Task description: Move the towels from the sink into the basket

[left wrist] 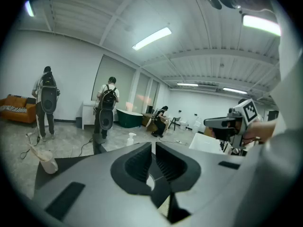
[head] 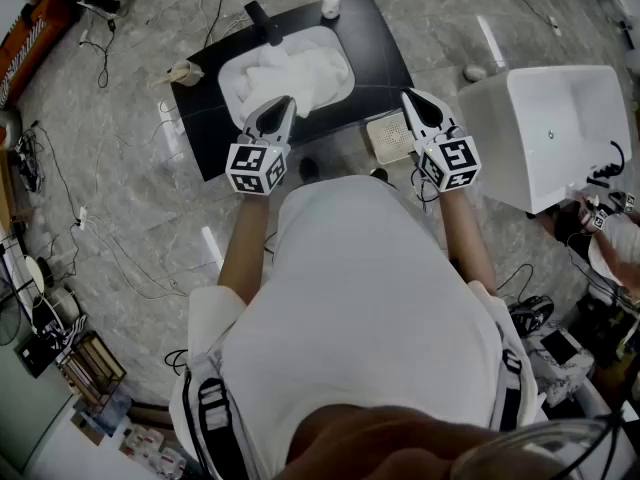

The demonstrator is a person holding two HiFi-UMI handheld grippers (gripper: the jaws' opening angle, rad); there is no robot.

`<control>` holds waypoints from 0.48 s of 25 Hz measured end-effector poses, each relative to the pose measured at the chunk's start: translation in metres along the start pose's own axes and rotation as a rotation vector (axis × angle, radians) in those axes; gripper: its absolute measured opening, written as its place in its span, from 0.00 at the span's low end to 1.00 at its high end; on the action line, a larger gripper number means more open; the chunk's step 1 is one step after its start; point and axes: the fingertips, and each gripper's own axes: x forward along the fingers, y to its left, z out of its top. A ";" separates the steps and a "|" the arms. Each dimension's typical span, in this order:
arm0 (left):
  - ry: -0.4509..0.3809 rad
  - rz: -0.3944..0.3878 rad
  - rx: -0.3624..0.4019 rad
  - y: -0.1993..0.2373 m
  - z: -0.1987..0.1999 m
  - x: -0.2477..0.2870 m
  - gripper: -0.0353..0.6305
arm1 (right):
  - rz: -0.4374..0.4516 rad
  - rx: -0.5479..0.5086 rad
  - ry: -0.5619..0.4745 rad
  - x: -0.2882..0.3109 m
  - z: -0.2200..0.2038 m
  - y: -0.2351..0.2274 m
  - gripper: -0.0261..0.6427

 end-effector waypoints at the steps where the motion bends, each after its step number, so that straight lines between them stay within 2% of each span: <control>1: 0.001 0.001 0.000 0.001 0.000 0.000 0.10 | 0.000 0.000 0.000 0.000 0.000 0.001 0.03; 12: 0.019 -0.006 -0.001 0.009 -0.009 0.006 0.09 | 0.001 0.006 0.007 0.011 -0.005 0.003 0.03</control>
